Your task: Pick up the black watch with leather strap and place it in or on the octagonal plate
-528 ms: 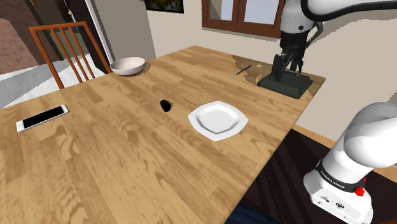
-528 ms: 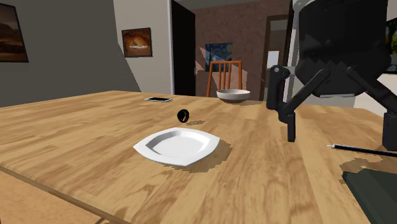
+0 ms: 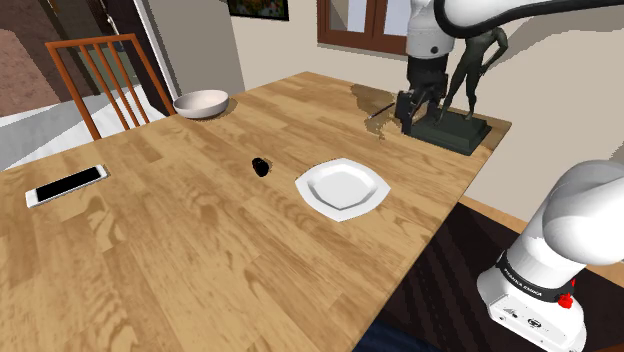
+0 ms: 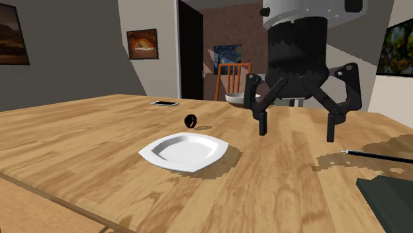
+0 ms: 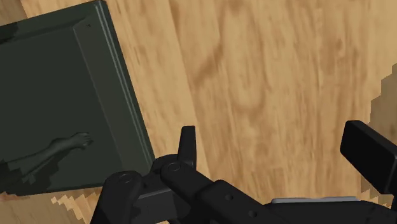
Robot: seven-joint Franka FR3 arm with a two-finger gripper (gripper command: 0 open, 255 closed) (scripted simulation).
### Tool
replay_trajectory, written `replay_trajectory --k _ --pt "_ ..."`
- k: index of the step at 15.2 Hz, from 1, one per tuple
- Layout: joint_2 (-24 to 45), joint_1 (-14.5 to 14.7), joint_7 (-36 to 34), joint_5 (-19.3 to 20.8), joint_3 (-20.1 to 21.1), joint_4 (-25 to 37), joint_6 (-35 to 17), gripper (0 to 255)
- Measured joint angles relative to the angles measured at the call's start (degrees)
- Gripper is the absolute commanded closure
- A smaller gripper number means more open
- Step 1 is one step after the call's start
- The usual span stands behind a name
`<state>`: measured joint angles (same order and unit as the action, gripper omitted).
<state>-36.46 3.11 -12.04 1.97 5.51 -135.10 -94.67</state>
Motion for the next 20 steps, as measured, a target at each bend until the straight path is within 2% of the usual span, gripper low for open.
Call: replay_trajectory --k 8,14,20 --pt "14.19 2.48 -7.05 -4.64 5.52 8.66 -5.28 0" --pt "25.52 3.97 -11.87 -5.95 8.91 17.77 -7.72 0" --pt "37.52 5.95 -16.88 -5.54 11.75 30.15 -7.67 0"
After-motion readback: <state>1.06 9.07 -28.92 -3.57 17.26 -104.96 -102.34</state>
